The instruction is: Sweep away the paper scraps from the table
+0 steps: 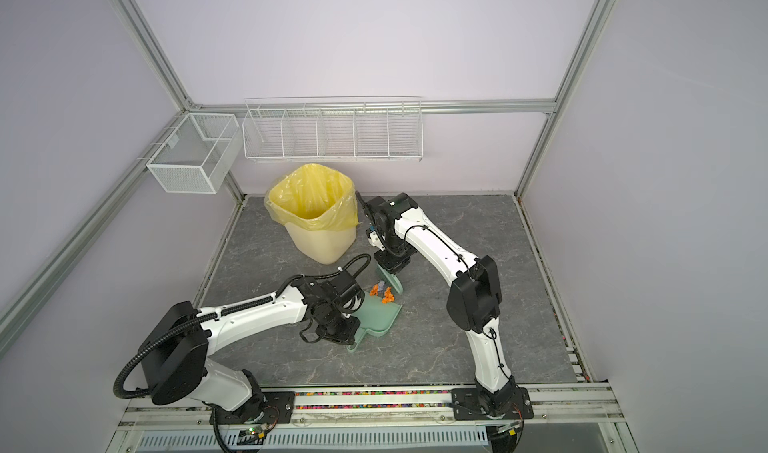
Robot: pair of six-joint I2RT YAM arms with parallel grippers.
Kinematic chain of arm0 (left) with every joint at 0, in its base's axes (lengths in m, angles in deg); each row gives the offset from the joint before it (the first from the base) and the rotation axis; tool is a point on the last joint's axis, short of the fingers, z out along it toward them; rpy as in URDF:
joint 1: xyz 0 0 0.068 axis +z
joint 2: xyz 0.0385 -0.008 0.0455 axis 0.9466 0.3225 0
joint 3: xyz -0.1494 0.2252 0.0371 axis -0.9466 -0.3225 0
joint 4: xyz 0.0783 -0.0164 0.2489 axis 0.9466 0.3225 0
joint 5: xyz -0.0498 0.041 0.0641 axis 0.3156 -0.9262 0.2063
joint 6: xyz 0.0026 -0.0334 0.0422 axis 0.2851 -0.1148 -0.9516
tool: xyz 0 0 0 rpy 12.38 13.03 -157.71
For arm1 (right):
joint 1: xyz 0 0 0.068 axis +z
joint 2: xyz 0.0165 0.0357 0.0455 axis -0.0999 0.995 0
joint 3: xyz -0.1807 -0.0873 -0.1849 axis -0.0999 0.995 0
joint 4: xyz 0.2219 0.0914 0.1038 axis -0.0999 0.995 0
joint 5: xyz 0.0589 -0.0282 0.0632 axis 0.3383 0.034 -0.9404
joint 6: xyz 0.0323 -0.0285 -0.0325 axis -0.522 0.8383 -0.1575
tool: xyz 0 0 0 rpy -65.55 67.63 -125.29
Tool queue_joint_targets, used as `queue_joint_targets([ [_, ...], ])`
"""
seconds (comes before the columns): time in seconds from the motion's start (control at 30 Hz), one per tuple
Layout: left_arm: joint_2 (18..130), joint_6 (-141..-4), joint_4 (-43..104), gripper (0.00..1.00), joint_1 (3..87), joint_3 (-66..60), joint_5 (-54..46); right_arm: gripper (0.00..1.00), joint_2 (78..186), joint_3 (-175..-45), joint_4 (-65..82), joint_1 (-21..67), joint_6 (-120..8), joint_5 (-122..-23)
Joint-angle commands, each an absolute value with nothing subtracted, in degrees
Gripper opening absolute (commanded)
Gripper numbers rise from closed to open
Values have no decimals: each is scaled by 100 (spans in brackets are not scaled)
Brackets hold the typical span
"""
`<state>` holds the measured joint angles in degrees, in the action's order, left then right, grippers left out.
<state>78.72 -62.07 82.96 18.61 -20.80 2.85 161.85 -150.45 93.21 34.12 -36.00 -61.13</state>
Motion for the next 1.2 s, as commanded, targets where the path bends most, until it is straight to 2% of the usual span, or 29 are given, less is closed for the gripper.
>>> queue_joint_targets([
  [0.0,7924,-6314,8367,0,1923,-2052,187,7,15731,-14664,9231,3583,-3455,-6707],
  [0.43,7953,-6426,8533,0,1940,-1924,-61,7,14615,-13361,8689,3753,-3602,-7068],
  [0.9,7752,-6290,8375,0,1938,-2113,-163,7,14555,-13671,8088,3063,-4004,-7116],
  [1.07,7702,-6253,8332,0,1941,-2173,-9,7,14962,-14200,7904,2977,-4149,-6714],
  [1.17,7780,-6253,8294,0,1942,-2190,59,7,15339,-14453,7792,2978,-4190,-6827],
])
